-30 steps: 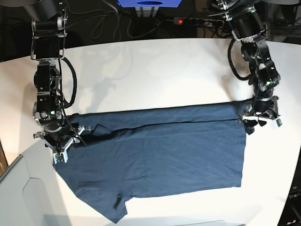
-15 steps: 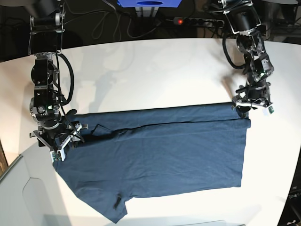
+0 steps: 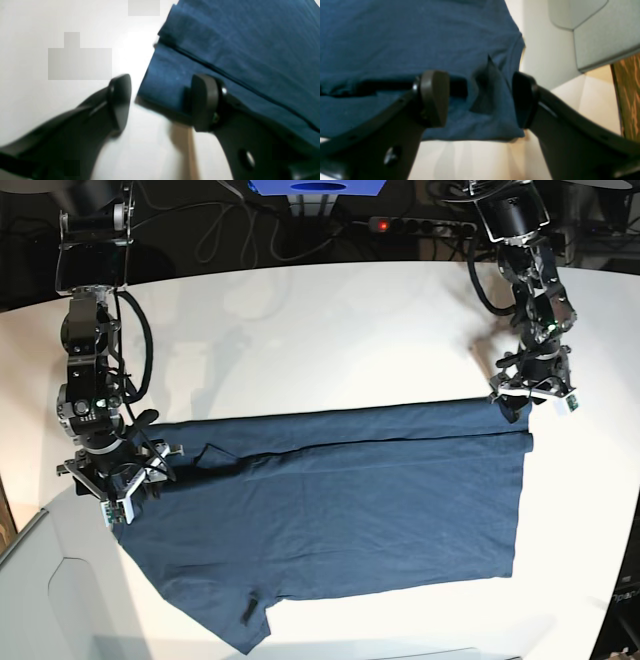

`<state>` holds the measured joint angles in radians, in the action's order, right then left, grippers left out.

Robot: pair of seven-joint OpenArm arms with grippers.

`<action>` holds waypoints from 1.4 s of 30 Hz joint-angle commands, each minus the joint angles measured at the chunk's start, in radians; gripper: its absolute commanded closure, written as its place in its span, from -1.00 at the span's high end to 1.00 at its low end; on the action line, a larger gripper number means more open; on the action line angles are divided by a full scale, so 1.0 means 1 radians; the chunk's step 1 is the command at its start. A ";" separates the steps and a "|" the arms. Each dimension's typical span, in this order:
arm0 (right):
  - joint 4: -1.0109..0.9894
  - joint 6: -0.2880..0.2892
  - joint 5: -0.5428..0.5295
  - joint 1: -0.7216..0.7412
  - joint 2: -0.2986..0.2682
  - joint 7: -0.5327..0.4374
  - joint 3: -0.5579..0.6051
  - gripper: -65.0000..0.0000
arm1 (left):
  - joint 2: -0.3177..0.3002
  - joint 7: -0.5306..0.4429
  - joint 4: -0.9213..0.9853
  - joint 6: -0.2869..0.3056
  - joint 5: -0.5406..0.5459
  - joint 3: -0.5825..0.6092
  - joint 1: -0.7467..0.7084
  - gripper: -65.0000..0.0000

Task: Fold the T-shirt properly
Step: 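Open the right gripper and move it along the folded edge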

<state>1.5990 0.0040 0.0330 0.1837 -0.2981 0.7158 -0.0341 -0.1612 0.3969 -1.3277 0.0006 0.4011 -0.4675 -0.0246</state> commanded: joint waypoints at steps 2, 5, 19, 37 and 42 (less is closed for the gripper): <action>0.024 0.006 0.005 0.020 -0.026 -0.022 -0.008 0.16 | -0.005 0.018 -0.006 -0.001 0.006 0.000 0.005 0.11; 0.024 0.006 0.005 0.020 -0.034 -0.023 -0.008 0.16 | -0.005 0.018 -0.005 -0.001 0.008 0.002 0.005 -0.06; 0.028 0.006 0.005 -0.022 -0.074 -0.023 -0.079 0.17 | -0.007 0.018 -0.003 -0.001 0.005 0.002 0.010 -1.00; 0.017 0.090 0.002 -0.069 -0.071 -0.023 -0.277 0.19 | -0.008 0.018 -0.008 -0.001 0.005 0.002 0.008 -1.00; 0.017 0.143 0.002 -0.069 -0.071 -0.018 -0.327 0.18 | -0.010 0.018 -0.005 -0.001 0.005 0.002 0.008 -1.00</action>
<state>1.6016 0.1326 0.0315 0.0986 -0.3508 0.7158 -0.3515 -0.1604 0.4160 -1.3235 0.0006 0.4046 -0.4656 -0.0242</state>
